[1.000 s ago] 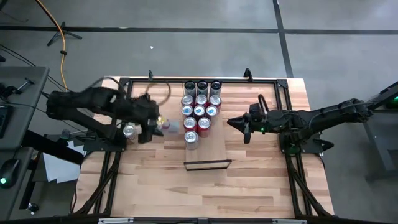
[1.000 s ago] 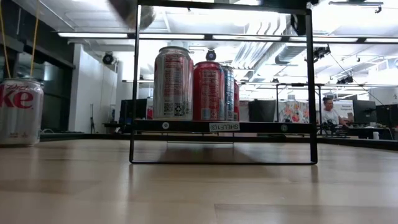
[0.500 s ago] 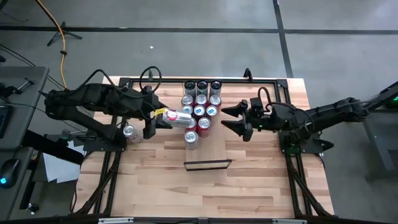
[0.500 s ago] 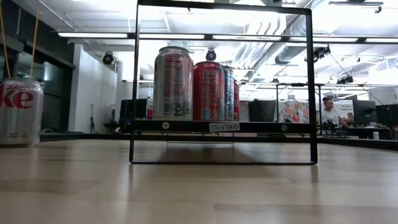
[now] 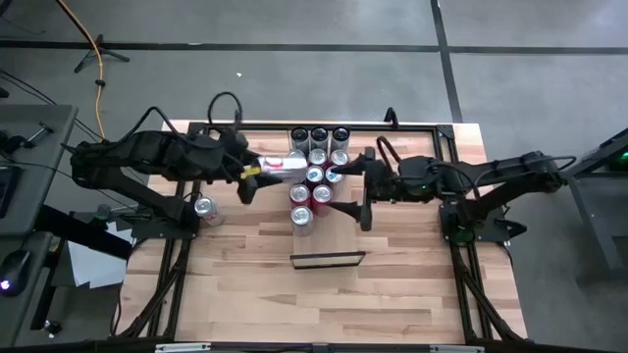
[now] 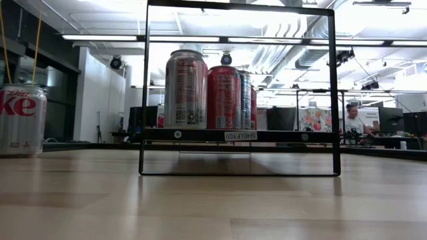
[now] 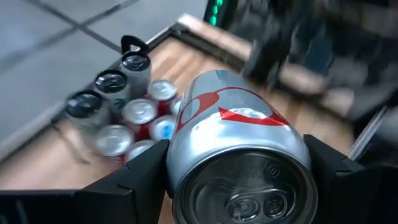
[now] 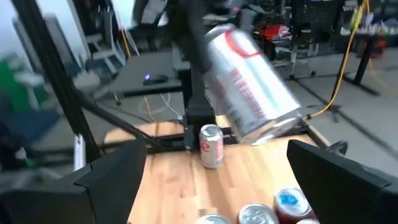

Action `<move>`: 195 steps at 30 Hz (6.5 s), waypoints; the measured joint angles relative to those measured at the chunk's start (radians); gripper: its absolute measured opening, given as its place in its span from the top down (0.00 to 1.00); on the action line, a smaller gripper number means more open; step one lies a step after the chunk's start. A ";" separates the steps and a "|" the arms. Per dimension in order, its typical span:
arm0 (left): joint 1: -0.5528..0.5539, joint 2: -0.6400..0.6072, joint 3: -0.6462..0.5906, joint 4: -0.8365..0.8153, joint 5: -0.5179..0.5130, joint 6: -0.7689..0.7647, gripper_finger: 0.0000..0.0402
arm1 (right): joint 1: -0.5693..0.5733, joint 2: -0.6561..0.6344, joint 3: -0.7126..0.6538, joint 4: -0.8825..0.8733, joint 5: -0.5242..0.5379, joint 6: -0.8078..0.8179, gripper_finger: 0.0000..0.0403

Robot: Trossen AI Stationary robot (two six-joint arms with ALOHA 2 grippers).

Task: Place canned beverage on shelf
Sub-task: Put the right red/silver soda can on the shelf aligned with the other red/silver soda cans

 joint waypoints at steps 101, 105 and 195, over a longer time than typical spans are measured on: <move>0.100 -0.112 -0.308 0.354 -0.091 -0.112 0.33 | 0.081 0.017 0.239 -1.021 0.736 0.150 0.29; 0.017 -0.171 -0.556 0.672 -0.060 -0.129 0.33 | 0.128 -0.069 0.147 -1.009 0.704 0.299 0.29; 0.076 0.493 0.022 0.437 0.524 0.289 0.06 | 0.217 -0.050 -0.514 0.339 0.229 0.132 0.27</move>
